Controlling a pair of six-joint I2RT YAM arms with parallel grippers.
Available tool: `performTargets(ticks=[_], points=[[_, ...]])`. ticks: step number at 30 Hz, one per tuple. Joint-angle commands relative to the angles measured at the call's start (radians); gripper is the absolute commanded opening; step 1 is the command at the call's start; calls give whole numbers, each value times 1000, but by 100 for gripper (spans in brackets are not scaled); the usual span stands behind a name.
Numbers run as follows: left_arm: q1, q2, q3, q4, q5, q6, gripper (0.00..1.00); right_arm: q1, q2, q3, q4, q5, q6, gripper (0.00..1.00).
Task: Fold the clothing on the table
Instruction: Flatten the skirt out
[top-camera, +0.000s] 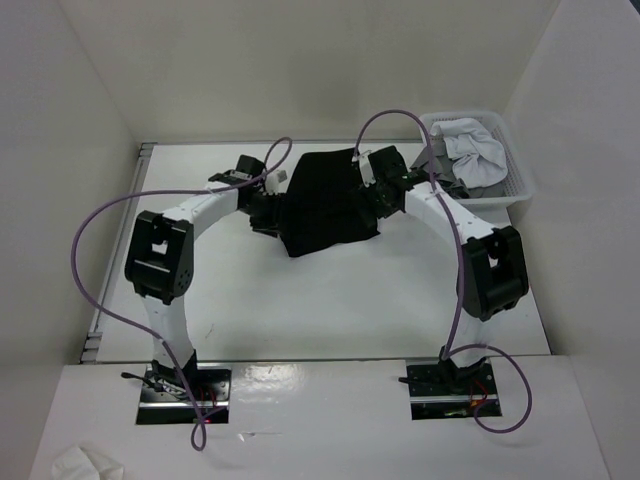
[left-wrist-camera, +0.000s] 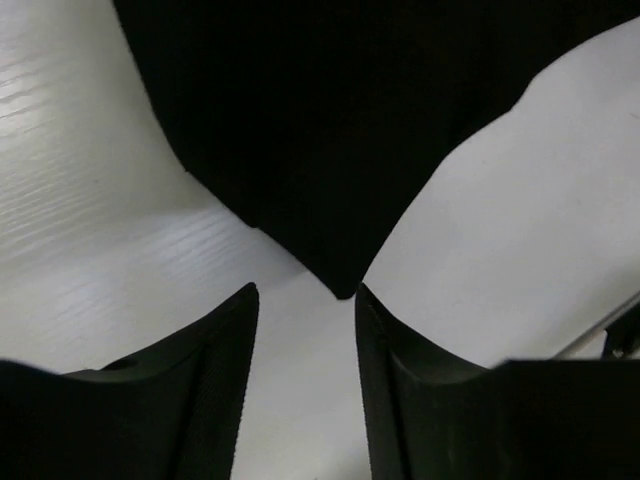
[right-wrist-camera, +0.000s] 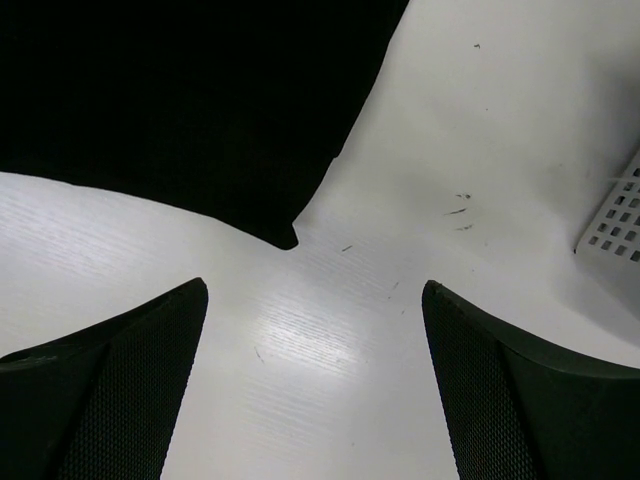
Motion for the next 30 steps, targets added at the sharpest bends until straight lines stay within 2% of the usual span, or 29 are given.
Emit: performTargets(ticks=[1, 7, 16, 30], points=[[-72, 59, 46, 16, -168, -91, 49, -21, 27, -6, 29, 15, 46, 91], [-146, 102, 80, -27, -291, -122, 45, -46, 55, 15, 29, -11, 66, 91], [-155, 93, 62, -47, -445, -141, 46, -46, 64, 15, 49, -20, 66, 91], [-183, 104, 7, -9, -357, -131, 47, -46, 115, -35, 86, -49, 97, 90]])
